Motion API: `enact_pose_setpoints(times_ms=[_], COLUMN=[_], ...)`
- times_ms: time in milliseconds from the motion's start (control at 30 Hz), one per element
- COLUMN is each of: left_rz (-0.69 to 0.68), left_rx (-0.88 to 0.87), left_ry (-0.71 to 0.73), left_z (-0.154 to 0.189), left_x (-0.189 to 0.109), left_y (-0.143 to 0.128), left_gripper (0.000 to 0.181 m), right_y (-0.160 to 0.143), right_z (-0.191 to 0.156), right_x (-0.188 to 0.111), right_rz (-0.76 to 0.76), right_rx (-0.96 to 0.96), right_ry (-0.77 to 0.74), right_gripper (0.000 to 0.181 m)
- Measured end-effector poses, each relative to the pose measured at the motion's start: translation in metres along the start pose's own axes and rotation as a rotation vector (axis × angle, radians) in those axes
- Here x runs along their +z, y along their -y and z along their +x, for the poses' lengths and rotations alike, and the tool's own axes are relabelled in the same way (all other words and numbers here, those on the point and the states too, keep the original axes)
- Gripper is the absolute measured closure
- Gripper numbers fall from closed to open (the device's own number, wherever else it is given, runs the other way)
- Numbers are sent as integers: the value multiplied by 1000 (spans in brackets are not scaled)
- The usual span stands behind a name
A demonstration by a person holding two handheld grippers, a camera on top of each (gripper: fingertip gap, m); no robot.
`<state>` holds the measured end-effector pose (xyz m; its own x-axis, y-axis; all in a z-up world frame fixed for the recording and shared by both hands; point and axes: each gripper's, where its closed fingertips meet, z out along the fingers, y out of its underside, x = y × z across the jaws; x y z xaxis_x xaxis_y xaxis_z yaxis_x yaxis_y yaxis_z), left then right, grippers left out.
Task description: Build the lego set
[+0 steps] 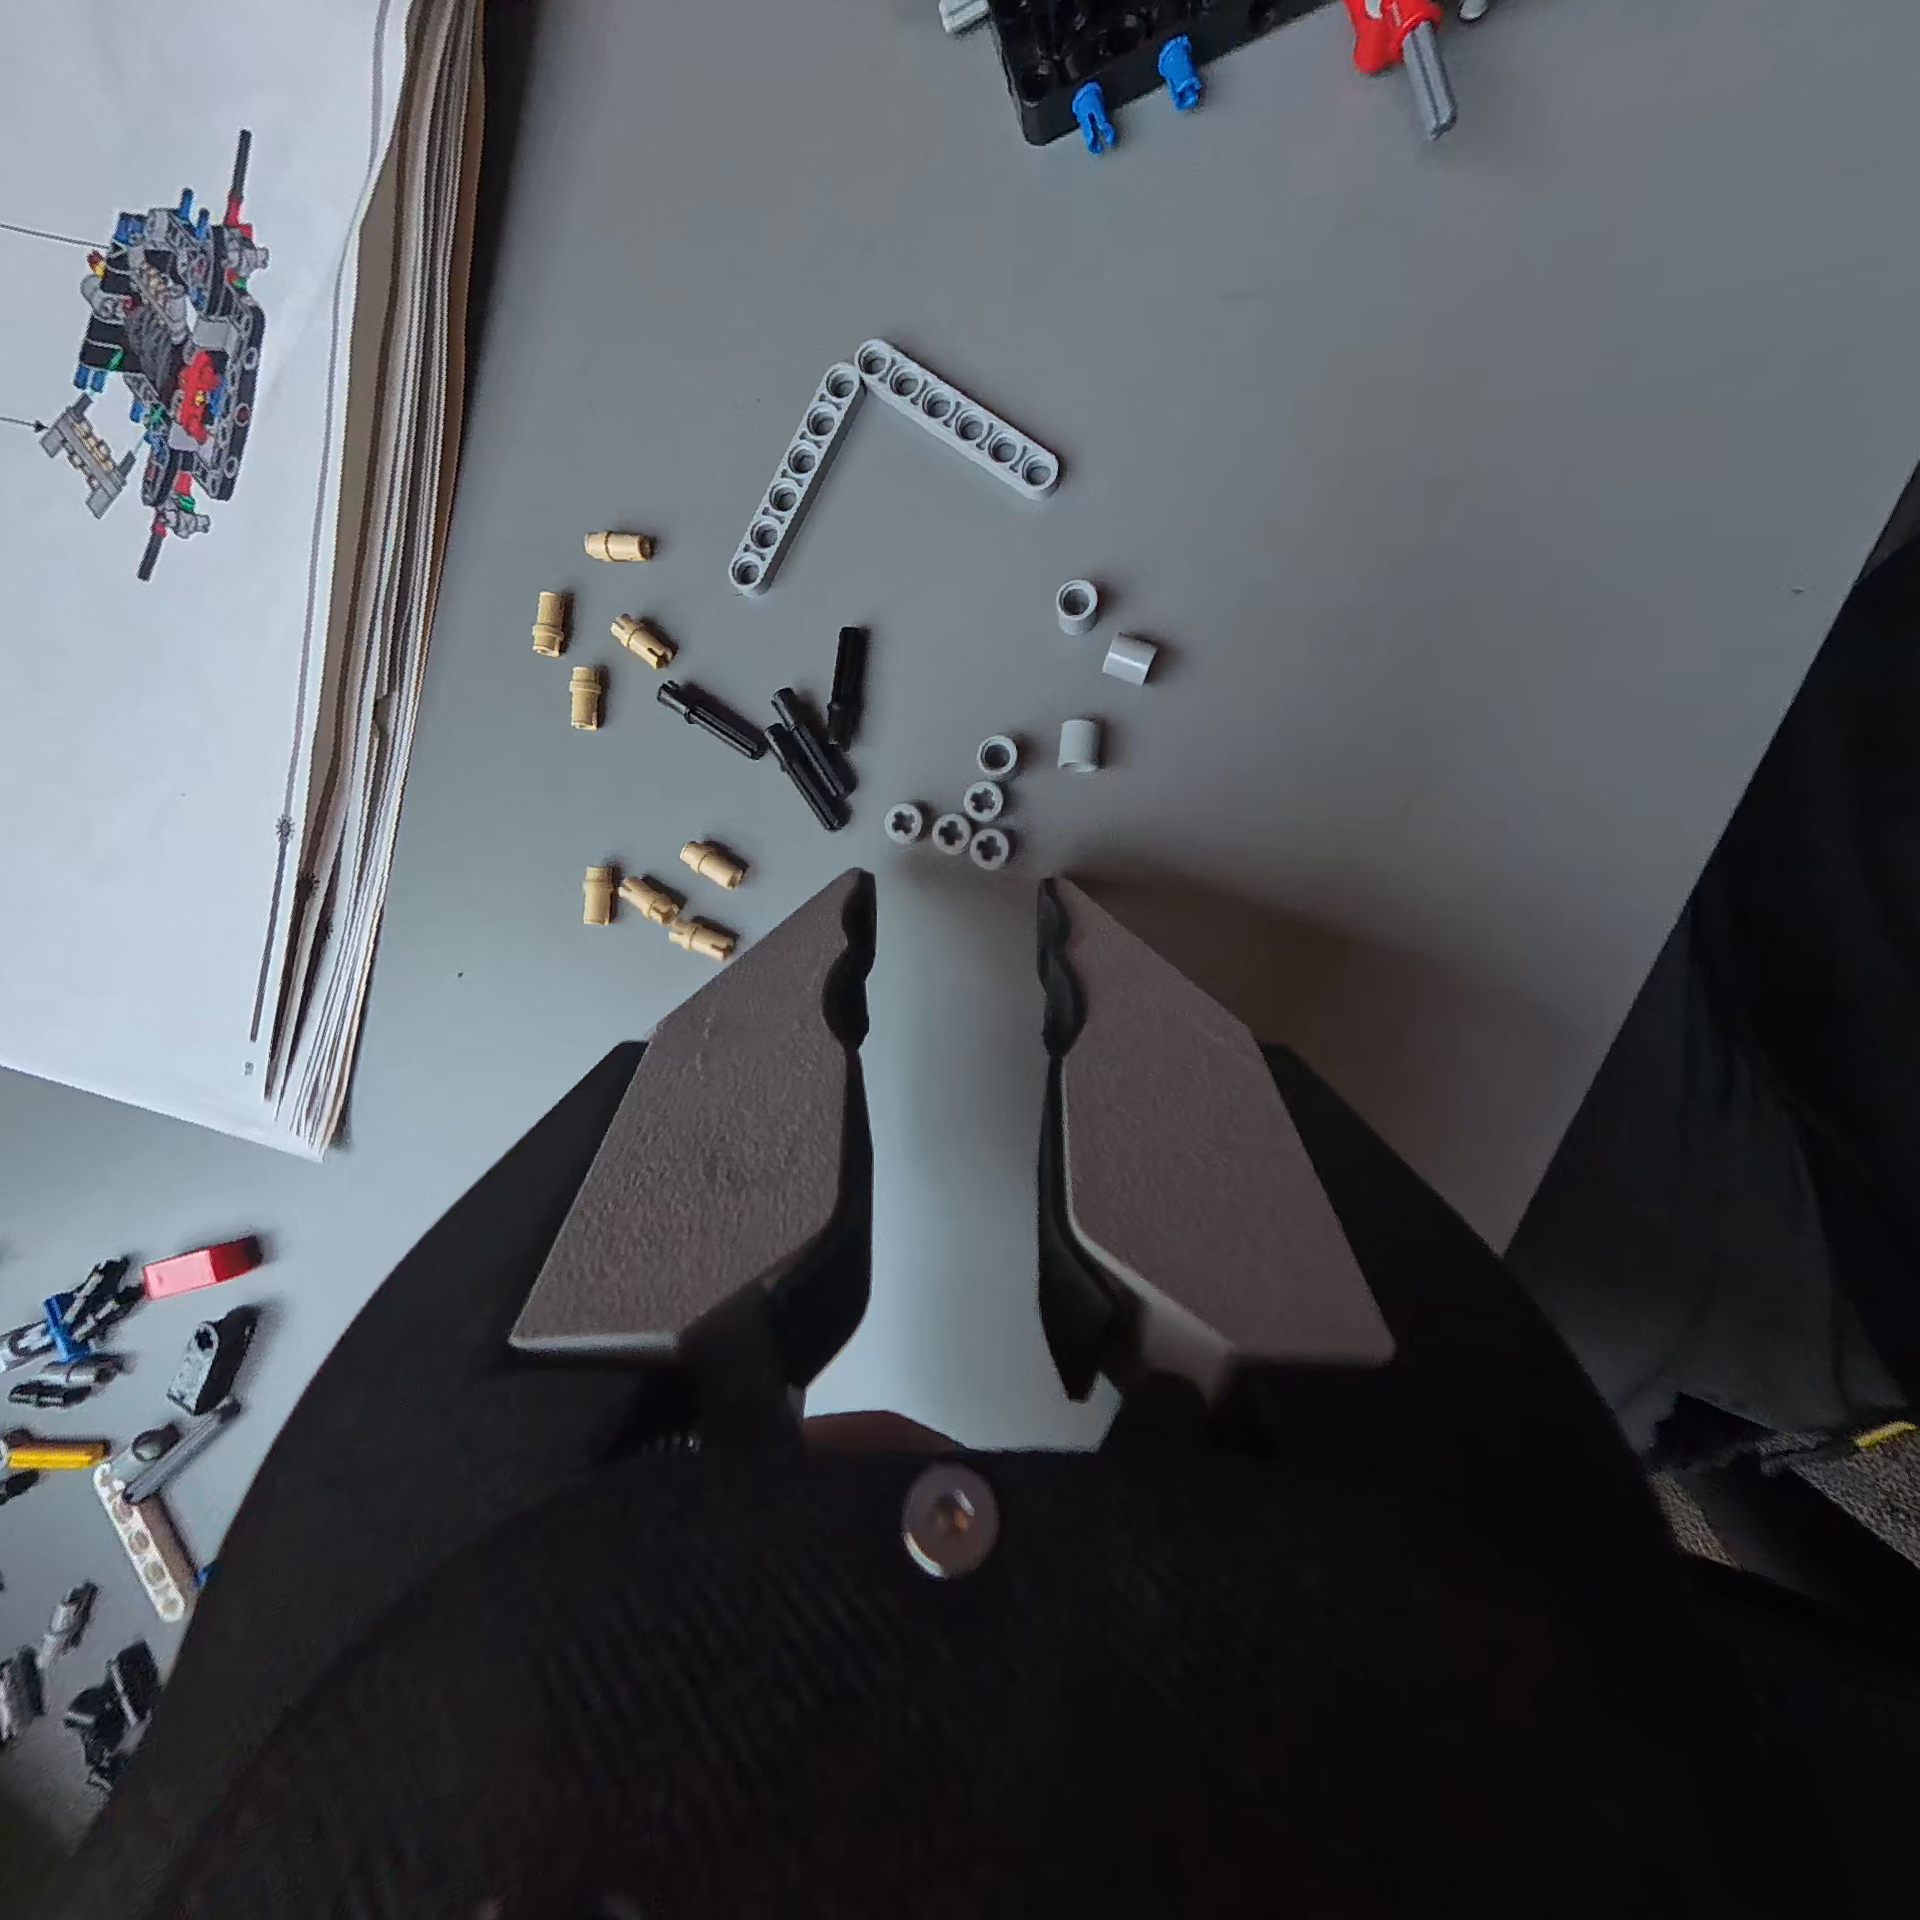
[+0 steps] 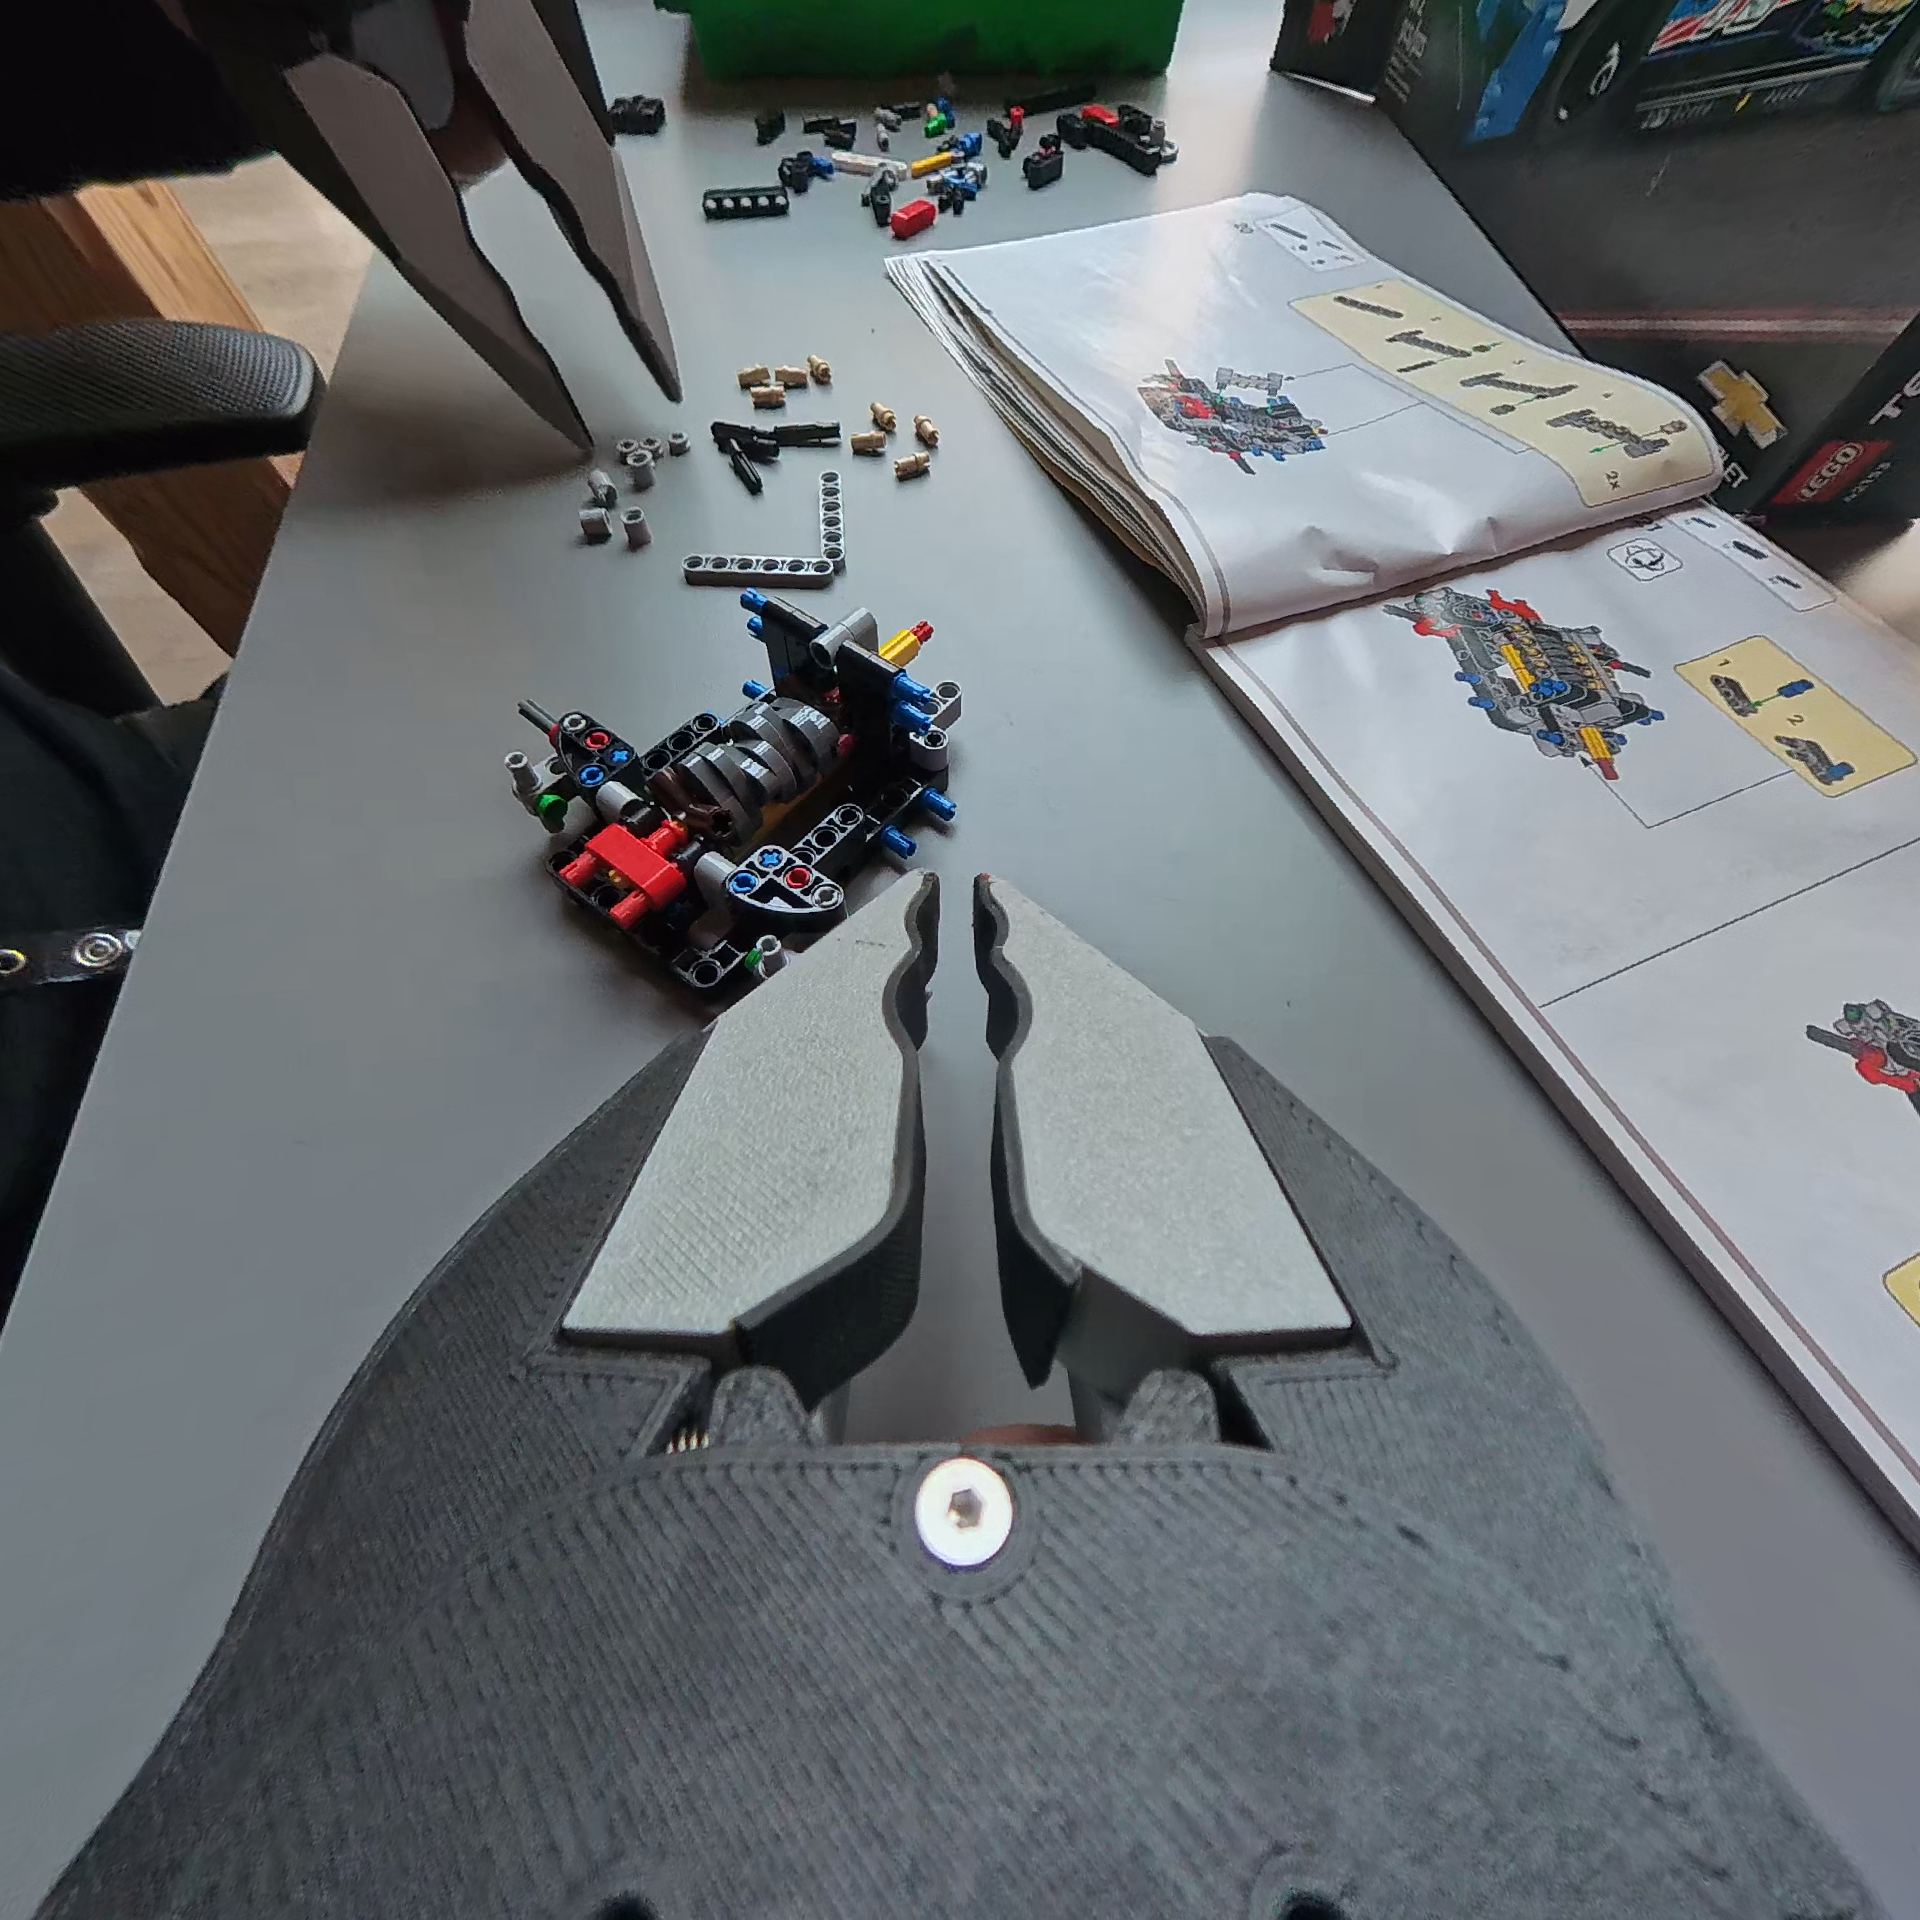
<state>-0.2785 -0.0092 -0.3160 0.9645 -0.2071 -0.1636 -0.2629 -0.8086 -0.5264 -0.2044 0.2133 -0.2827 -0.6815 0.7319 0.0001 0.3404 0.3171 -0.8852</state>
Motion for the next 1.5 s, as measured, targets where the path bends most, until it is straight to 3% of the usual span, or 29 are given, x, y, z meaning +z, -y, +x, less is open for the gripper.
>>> enact_pose_setpoints(times_ms=[167, 267, 400, 700, 1033, 1500], left_rz=[154, 251, 346, 509, 505, 518], left_rx=[-103, -136, -102, -105, 0, -9], left_ry=[76, 200, 279, 252, 334, 291], left_z=[-13, -30, -41, -51, -47, -44], left_x=[-8, -10, -23, -39, -39, -40], left_y=[-4, -10, -2, 11, 14, 15], left_gripper=[143, 140, 144, 143, 140, 139], right_y=[7, 15, 25, 29, 26, 24], right_z=[2, 10, 27, 53, 71, 80], right_x=[-6, -13, -25, -39, -37, -23], right_rz=[61, 134, 232, 318, 293, 229], right_rx=[7, 22, 80, 166, 179, 163], right_ry=[-6, -38, -87, -162, -243, -230], right_gripper=[177, 176, 171, 165, 161, 161])
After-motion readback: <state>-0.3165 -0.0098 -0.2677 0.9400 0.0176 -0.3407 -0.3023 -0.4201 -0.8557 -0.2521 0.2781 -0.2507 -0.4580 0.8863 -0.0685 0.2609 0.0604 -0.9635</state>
